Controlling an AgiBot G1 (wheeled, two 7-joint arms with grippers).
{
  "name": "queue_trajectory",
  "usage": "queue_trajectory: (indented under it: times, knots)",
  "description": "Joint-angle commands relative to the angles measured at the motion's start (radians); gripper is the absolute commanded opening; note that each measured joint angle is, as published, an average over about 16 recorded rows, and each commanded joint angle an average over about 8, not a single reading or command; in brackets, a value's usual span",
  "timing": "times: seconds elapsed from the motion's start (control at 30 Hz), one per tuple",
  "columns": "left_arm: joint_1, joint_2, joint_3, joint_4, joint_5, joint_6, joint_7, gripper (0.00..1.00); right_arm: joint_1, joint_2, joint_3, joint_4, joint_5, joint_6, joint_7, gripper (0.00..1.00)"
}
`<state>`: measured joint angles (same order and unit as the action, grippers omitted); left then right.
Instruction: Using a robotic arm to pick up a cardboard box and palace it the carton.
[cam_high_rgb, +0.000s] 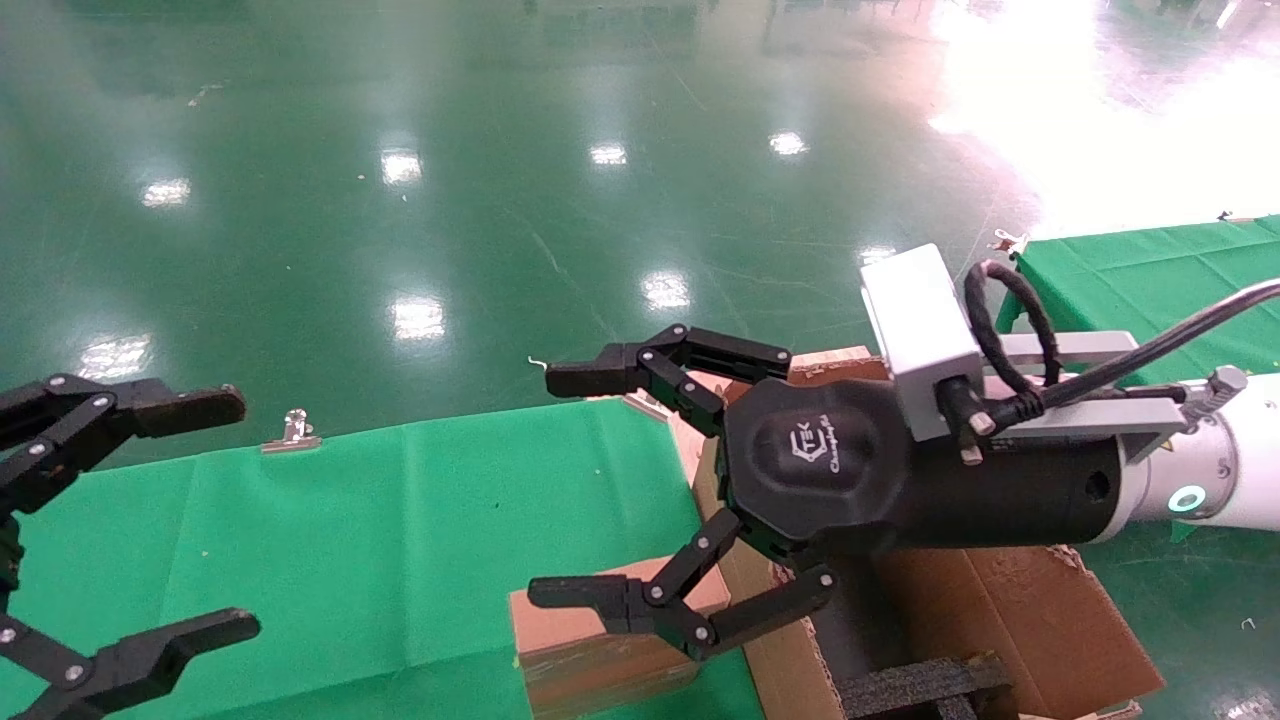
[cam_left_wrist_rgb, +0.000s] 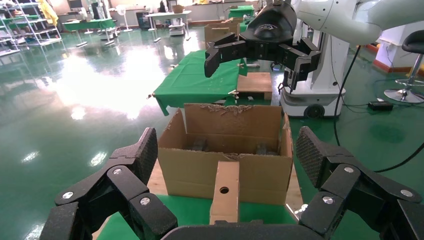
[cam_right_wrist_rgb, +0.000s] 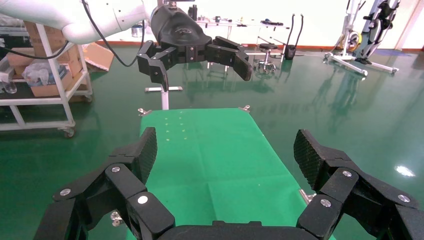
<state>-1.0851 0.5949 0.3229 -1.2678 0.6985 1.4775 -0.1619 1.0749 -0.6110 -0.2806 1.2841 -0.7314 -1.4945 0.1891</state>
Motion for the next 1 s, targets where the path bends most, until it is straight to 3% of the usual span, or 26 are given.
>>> queue_trajectory:
  times: [0.03, 0.17, 0.23, 0.6, 1.0]
  knots:
    - [0.0, 0.0, 0.0, 0.0, 0.0, 0.0, 0.0, 0.6, 0.0, 0.0, 0.0, 0.0, 0.0, 0.0, 0.0, 1.0]
    - [0.0, 0.0, 0.0, 0.0, 0.0, 0.0, 0.0, 0.11, 0.0, 0.0, 0.0, 0.0, 0.0, 0.0, 0.0, 1.0]
    - [0.0, 0.0, 0.0, 0.0, 0.0, 0.0, 0.0, 0.0, 0.0, 0.0, 0.0, 0.0, 0.0, 0.0, 0.0, 1.0]
    - [0.0, 0.0, 0.0, 0.0, 0.0, 0.0, 0.0, 0.0, 0.029, 0.003, -0.031, -0.008, -0.056, -0.014, 0.021, 1.0]
    - [0.0, 0.0, 0.0, 0.0, 0.0, 0.0, 0.0, 0.0, 0.291, -0.073, -0.275, -0.035, -0.465, -0.083, 0.147, 1.0]
